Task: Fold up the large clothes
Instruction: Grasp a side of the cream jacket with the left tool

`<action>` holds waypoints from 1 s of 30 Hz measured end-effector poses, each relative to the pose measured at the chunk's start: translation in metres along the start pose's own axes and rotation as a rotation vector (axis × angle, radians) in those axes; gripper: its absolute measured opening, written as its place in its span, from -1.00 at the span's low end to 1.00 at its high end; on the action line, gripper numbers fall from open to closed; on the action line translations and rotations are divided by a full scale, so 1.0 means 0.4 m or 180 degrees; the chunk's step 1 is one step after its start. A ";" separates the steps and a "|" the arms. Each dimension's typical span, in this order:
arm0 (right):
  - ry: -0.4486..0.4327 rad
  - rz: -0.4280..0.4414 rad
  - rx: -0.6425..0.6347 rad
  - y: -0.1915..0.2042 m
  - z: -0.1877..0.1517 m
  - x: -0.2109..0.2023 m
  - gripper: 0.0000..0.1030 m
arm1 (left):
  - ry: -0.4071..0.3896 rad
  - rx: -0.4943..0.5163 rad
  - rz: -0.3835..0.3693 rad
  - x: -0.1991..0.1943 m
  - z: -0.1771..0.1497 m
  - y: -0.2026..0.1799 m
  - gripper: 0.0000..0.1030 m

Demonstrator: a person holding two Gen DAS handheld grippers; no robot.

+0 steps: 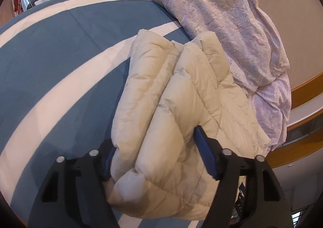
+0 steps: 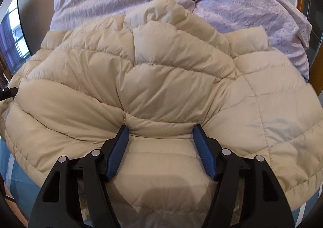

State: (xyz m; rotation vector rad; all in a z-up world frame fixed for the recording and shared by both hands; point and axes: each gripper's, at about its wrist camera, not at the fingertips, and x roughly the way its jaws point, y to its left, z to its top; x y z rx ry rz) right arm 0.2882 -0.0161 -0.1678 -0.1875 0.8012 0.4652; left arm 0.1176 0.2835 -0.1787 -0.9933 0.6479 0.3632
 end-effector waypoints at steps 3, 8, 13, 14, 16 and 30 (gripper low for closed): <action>0.0034 0.0018 0.0001 -0.004 0.001 0.005 0.31 | 0.0000 -0.0021 -0.0013 0.007 0.000 0.000 0.20; 0.0045 0.0037 0.0015 -0.009 0.001 0.004 0.32 | 0.0005 -0.0004 -0.0135 0.006 0.002 -0.006 -0.28; 0.0055 0.0065 0.0036 -0.010 0.000 0.003 0.32 | -0.0062 0.0041 -0.0434 -0.042 0.020 -0.051 -0.55; 0.0057 0.0071 0.0041 -0.009 0.001 0.004 0.32 | -0.0100 0.0084 -0.0509 -0.058 0.024 -0.073 -0.56; 0.0059 0.0088 0.0056 -0.011 0.000 0.004 0.32 | -0.0153 0.0178 -0.0638 -0.085 0.025 -0.113 -0.57; 0.0053 0.0128 0.0166 -0.026 -0.002 0.002 0.32 | 0.0046 0.0880 -0.1384 -0.125 -0.090 -0.434 -0.57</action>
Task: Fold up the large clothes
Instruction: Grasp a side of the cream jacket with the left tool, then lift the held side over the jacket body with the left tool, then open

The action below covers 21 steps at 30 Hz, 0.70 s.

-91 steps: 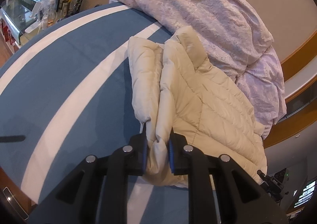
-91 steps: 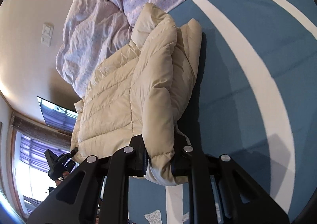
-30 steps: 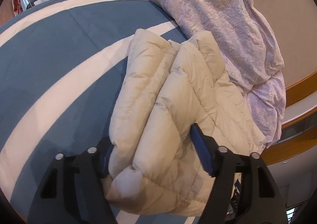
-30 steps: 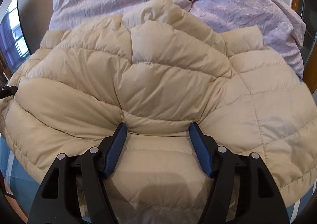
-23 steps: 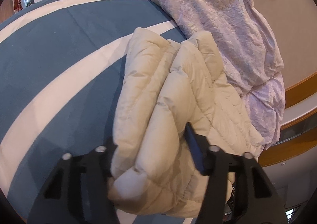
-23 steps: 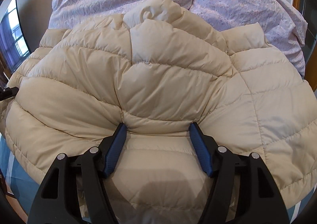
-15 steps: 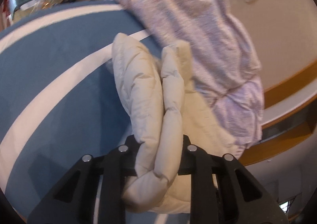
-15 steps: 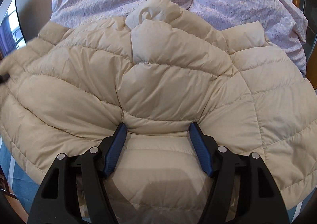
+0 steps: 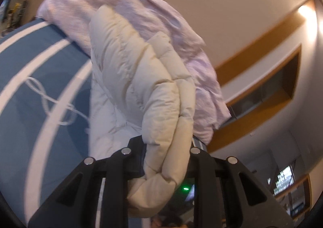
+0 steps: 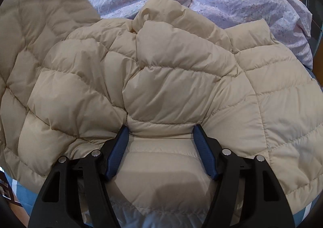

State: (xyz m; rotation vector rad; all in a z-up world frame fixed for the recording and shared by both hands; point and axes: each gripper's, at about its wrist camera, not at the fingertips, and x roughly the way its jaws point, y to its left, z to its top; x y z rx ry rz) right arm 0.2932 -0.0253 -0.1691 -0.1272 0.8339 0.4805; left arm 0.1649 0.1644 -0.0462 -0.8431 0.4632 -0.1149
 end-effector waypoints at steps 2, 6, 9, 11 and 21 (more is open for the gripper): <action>-0.0001 -0.0006 0.0015 -0.001 0.001 0.000 0.32 | 0.0073 0.0036 -0.0095 0.024 -0.015 -0.028 -0.58; -0.0004 -0.0007 0.0047 -0.007 0.002 -0.001 0.32 | 0.0286 0.0079 -0.0293 0.099 -0.055 -0.088 -0.58; -0.0011 0.0009 0.0086 -0.013 0.001 -0.003 0.32 | 0.0440 0.0060 -0.0387 0.157 -0.081 -0.117 -0.58; -0.0019 0.0034 0.0116 -0.017 -0.001 -0.006 0.32 | 0.0506 0.0036 -0.0426 0.181 -0.096 -0.124 -0.58; -0.0095 0.0280 0.0346 -0.075 -0.012 -0.046 0.32 | 0.0674 -0.0125 -0.0462 0.288 -0.133 -0.129 -0.57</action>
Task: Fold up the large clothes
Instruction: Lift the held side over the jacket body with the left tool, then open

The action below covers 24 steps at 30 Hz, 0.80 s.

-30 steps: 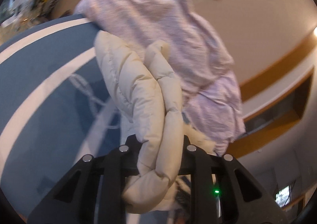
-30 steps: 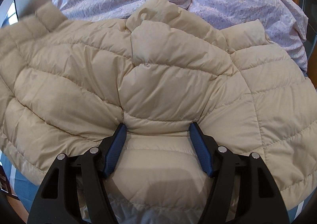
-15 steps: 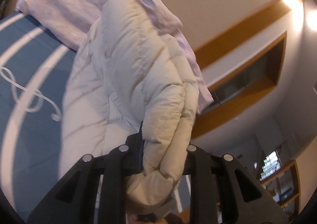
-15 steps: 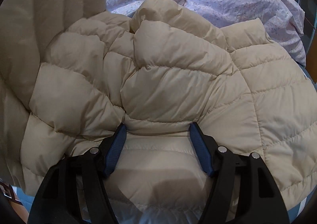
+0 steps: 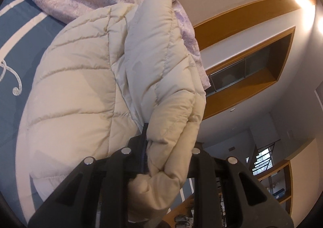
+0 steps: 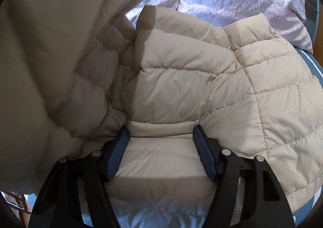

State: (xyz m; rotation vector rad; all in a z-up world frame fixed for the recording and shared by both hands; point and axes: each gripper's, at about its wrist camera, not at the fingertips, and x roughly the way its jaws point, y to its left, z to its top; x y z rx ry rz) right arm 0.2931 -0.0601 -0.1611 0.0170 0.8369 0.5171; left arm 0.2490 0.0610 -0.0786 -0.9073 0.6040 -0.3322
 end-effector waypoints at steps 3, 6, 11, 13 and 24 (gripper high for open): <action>-0.0045 0.0046 0.0020 -0.027 -0.003 -0.029 0.32 | 0.0038 -0.0071 0.0061 0.023 -0.017 0.021 -0.57; -0.0089 0.0024 -0.0009 -0.046 -0.014 -0.060 0.32 | 0.0098 -0.0076 0.0131 0.049 -0.033 0.028 -0.57; -0.0179 -0.0126 -0.0095 -0.084 -0.031 -0.122 0.32 | 0.0155 0.0040 0.0330 0.090 -0.057 0.027 -0.57; -0.0214 -0.0192 -0.0100 -0.103 -0.040 -0.147 0.32 | 0.0183 0.0087 0.0435 0.109 -0.067 0.027 -0.57; -0.0199 -0.0505 0.0049 -0.250 -0.066 -0.216 0.32 | 0.0335 0.0213 0.0821 0.185 -0.098 0.039 -0.57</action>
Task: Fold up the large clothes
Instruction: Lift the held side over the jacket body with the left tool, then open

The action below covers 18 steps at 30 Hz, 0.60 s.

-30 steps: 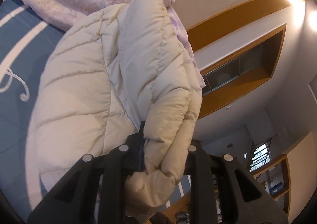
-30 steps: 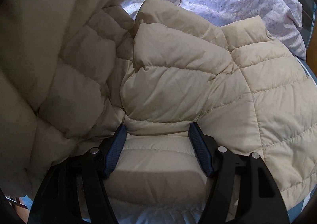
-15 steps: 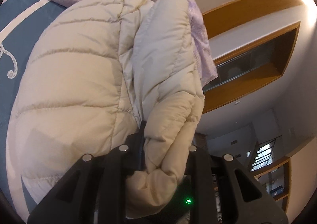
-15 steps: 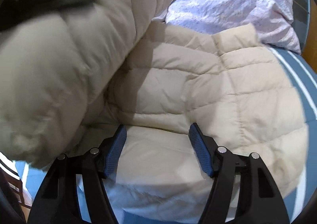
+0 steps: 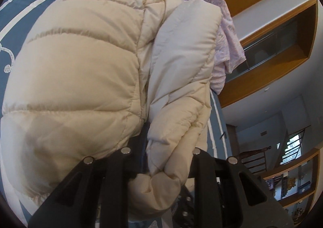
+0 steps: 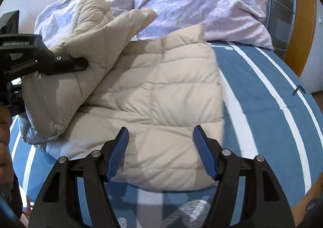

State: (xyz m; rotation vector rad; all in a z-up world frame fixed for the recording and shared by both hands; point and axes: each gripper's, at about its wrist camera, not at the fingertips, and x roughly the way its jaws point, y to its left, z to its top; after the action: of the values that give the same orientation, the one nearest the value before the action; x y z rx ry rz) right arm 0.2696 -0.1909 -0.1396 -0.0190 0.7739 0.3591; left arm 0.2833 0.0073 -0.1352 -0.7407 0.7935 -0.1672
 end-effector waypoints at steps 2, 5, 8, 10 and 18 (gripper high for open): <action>0.0056 -0.0003 0.0029 -0.011 -0.005 0.011 0.33 | 0.0004 0.0024 0.0029 0.009 -0.002 -0.011 -0.57; 0.0149 0.0018 0.0056 -0.021 0.005 0.062 0.33 | 0.0032 0.0078 0.0012 0.015 -0.006 -0.032 -0.57; 0.0160 0.0020 0.0089 -0.019 -0.008 0.064 0.34 | 0.0076 0.0204 -0.0032 0.021 -0.009 -0.066 -0.57; 0.0167 0.0059 0.0146 -0.028 -0.005 0.069 0.35 | 0.0107 0.0252 -0.0047 0.030 -0.014 -0.084 -0.57; 0.0172 0.0119 0.0232 -0.042 -0.004 0.069 0.36 | 0.0185 0.0458 0.0137 0.051 -0.039 -0.123 -0.42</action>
State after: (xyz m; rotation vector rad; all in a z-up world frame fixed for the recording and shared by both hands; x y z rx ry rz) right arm 0.2919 -0.1986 -0.1616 0.0545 0.8414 0.3667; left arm 0.2932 -0.0456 -0.1222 -0.5847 0.8429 -0.2056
